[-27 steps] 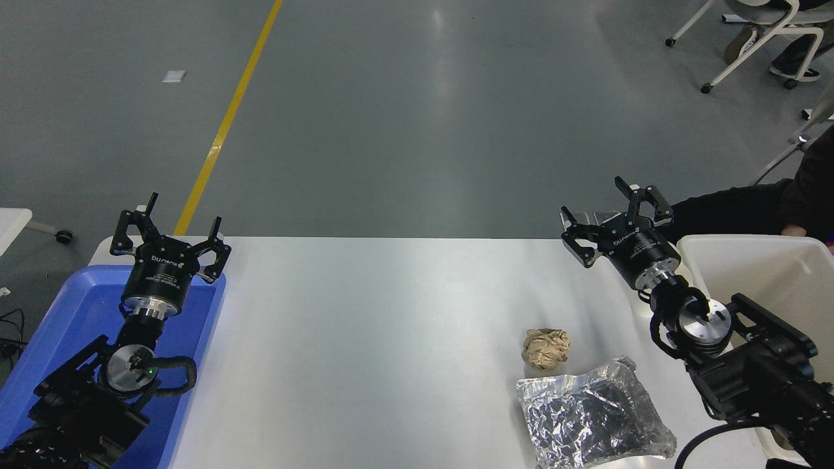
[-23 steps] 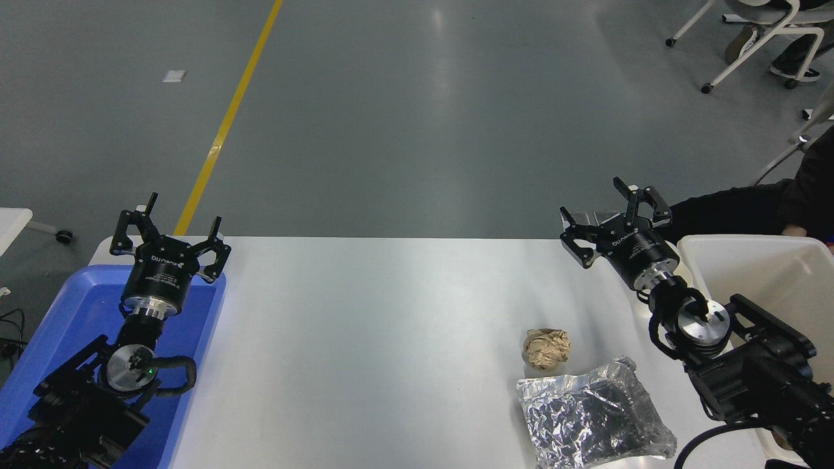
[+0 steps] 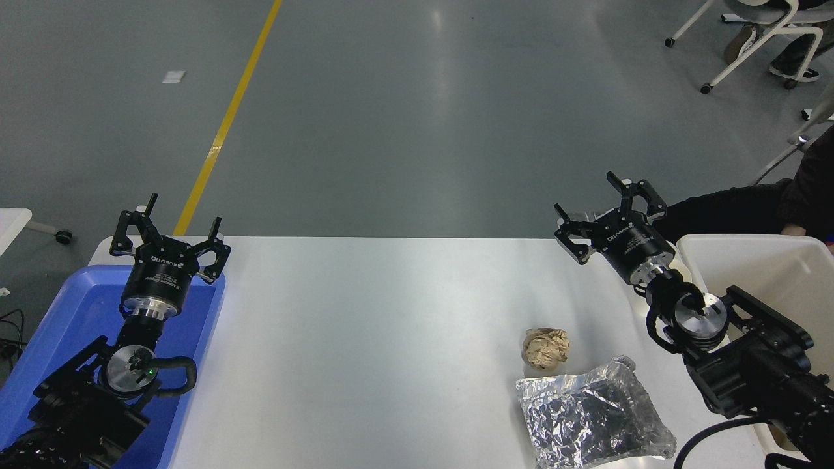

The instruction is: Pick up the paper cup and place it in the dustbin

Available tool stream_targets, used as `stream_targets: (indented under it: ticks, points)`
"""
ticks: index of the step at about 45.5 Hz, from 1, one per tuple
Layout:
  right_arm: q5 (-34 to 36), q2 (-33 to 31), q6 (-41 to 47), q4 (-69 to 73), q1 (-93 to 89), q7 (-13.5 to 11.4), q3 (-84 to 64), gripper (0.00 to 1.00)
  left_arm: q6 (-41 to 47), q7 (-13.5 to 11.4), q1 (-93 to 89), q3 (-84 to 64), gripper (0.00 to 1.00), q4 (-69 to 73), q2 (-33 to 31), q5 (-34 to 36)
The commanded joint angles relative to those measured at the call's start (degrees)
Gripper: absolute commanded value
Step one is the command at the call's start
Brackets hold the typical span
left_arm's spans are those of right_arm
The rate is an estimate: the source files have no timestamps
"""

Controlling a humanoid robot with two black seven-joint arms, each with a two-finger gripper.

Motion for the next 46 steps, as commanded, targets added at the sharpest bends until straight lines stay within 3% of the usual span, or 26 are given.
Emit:
stream_targets:
  ticks: [1,12,19,28,38,46]
  points:
    - [-15.9,-5.6,0.0,1.7,13.7,-1.0,-13.2,1.00,0.0,0.0,0.0,0.0,1.00,0.0,0.0,0.0]
    - [-26.4,-13.3,0.1,14.5,32.5,-2.0,-45.9,1.00,0.1,0.0,-0.1,0.3,1.00,0.0,0.1,0.0]
    - [-29.8,-13.1,0.2,20.5,45.8,-1.9,-66.2,1.00,0.1,0.0,-0.1,0.3,1.00,0.0,0.1,0.0]
    - [-32.7,-10.9,5.0,25.8,56.7,-1.9,-80.2,1.00,0.1,0.0,-0.1,0.3,1.00,0.0,0.0,0.0]
    - [-31.8,-8.3,14.3,36.0,69.8,-1.9,-91.0,1.00,0.1,0.0,-0.1,0.3,1.00,0.0,0.0,0.0]
    - [-27.7,-5.1,14.8,41.0,78.1,-1.8,-96.0,1.00,0.2,0.0,-0.1,0.3,1.00,0.0,0.1,0.0]
